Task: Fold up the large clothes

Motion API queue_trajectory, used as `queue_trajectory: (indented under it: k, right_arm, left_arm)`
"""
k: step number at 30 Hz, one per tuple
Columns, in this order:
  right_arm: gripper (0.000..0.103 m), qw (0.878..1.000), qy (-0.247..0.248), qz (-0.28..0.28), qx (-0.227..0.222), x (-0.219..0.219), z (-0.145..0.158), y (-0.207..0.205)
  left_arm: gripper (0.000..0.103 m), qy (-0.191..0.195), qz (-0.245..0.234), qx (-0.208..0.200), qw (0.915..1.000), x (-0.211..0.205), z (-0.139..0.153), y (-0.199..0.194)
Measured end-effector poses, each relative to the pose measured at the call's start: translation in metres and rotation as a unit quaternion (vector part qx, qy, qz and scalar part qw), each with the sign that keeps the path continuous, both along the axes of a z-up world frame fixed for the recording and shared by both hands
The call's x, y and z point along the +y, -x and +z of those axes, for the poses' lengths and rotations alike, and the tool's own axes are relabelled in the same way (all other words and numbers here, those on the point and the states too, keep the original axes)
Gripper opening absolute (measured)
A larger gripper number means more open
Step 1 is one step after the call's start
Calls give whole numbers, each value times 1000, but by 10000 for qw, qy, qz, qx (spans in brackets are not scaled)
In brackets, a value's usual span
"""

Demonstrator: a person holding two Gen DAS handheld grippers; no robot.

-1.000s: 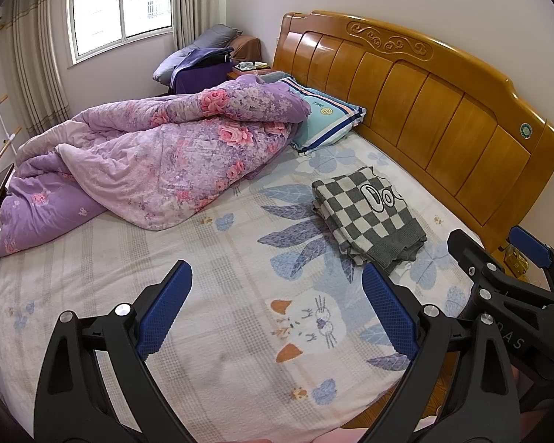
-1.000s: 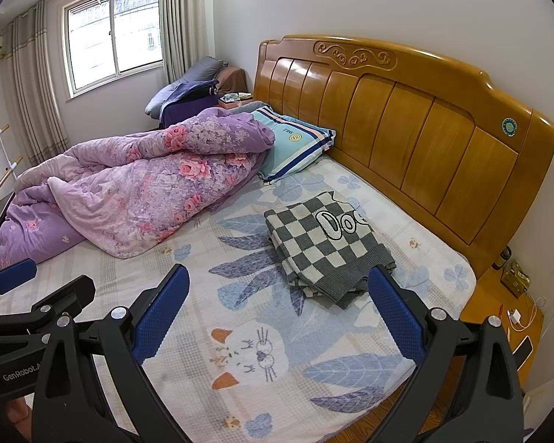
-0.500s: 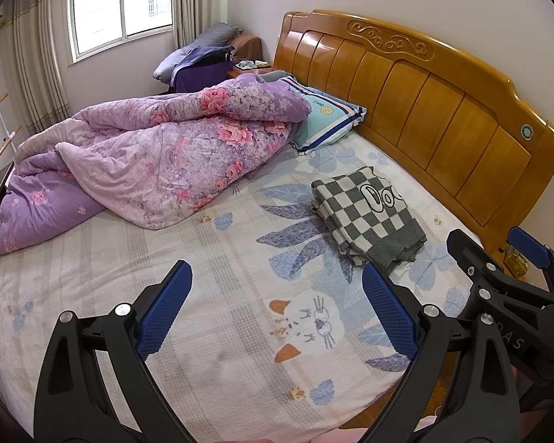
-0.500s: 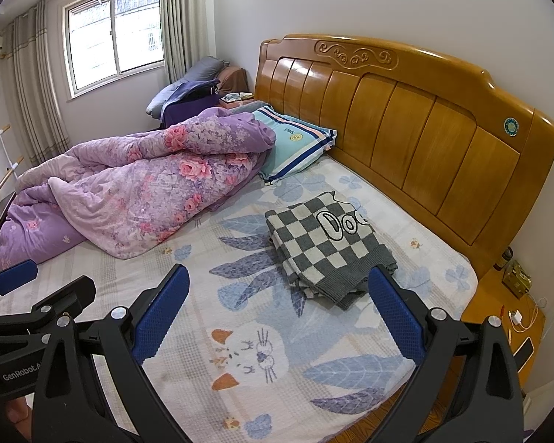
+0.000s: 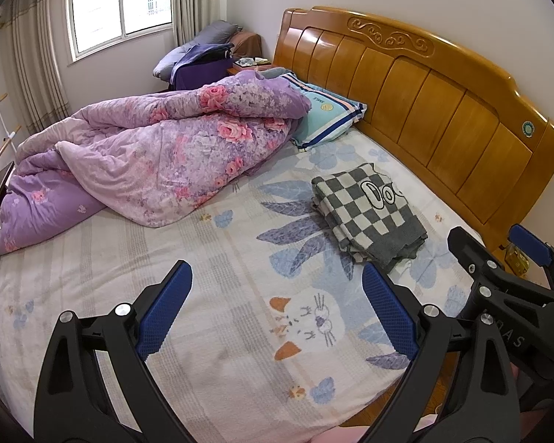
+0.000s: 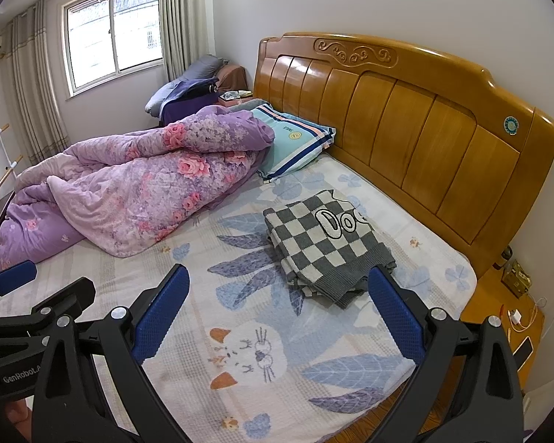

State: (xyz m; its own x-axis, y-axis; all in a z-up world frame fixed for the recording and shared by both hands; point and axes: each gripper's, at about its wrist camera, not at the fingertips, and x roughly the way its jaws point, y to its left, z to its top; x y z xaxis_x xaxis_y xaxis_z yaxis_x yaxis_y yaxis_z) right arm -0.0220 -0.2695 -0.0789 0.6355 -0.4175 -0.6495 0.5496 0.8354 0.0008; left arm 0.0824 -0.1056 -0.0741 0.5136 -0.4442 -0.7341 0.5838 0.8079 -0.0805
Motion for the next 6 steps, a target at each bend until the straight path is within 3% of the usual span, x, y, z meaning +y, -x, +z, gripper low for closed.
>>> queue_trajectory:
  k: [6]
  right_arm:
    - [94, 10000, -19, 4, 0, -2, -1, 0]
  left_arm:
    - [94, -11, -16, 36, 10000, -3, -2, 0]
